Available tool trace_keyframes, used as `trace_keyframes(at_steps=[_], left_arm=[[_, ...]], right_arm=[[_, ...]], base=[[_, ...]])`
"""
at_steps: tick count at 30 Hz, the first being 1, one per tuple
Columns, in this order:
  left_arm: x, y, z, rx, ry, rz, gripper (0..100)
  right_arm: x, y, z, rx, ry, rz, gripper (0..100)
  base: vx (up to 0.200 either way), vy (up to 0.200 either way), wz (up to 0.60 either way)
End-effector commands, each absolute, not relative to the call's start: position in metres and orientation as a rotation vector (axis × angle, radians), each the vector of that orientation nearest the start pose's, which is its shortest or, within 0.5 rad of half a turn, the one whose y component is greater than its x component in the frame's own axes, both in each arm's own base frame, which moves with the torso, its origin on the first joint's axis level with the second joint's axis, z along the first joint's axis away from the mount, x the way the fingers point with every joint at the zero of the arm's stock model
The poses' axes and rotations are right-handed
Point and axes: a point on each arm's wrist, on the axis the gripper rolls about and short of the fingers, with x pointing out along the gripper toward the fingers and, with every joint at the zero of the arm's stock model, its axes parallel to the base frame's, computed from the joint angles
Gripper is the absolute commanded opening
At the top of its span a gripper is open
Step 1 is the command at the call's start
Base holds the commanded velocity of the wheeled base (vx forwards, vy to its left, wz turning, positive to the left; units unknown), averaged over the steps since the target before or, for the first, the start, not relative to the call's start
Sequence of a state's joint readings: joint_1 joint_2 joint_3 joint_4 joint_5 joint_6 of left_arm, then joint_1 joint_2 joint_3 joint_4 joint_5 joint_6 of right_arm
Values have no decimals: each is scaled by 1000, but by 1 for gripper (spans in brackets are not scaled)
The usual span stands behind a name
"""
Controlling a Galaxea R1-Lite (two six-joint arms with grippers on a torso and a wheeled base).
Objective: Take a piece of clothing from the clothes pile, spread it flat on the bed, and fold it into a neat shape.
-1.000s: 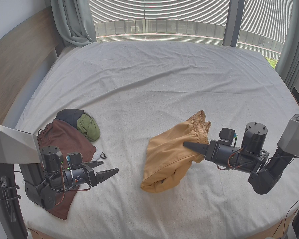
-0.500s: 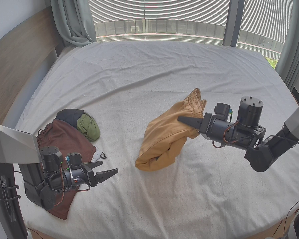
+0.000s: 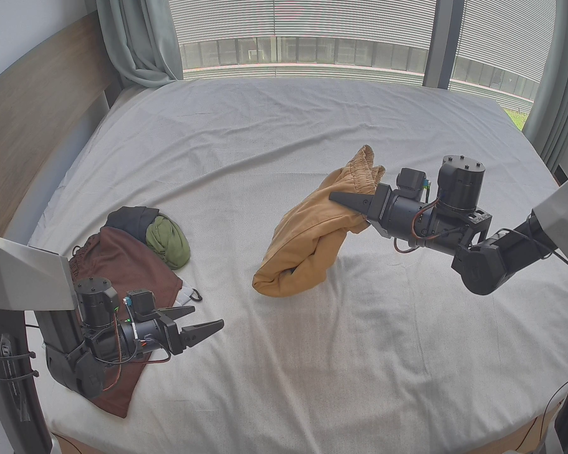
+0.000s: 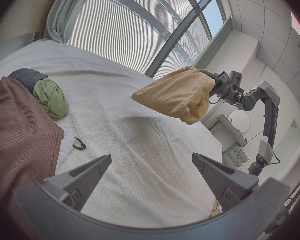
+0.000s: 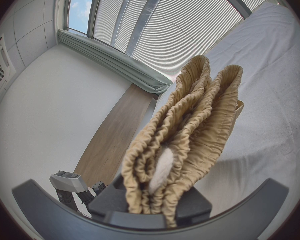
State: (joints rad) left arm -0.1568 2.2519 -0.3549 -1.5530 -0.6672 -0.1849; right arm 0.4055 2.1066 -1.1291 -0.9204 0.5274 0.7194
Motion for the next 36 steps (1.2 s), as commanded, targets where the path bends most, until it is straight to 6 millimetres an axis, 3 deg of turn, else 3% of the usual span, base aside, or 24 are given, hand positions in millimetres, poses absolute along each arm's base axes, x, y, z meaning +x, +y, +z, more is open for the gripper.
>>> trace_keyframes(at_steps=[1, 14, 17, 21, 24, 29, 36], left_arm=[[290, -60, 14, -260, 405, -784, 100], [290, -59, 14, -262, 405, -781, 100], [290, -59, 16, -260, 401, -781, 100], [290, -56, 17, -263, 397, -771, 100], [290, -55, 16, -264, 398, -771, 100], [290, -56, 15, -265, 404, -771, 100], [290, -57, 14, -265, 406, -776, 100]], right_arm=[[395, 181, 142, 670, 403, 864, 0], [434, 203, 136, 669, 408, 872, 0], [447, 205, 124, 670, 419, 861, 0], [462, 205, 75, 677, 494, 818, 0], [472, 190, 41, 684, 541, 760, 0], [464, 171, 18, 685, 589, 705, 0], [445, 163, -4, 686, 605, 688, 0]], base=[[0, 0, 0], [0, 0, 0], [0, 0, 0], [0, 0, 0], [0, 0, 0], [0, 0, 0], [0, 0, 0]])
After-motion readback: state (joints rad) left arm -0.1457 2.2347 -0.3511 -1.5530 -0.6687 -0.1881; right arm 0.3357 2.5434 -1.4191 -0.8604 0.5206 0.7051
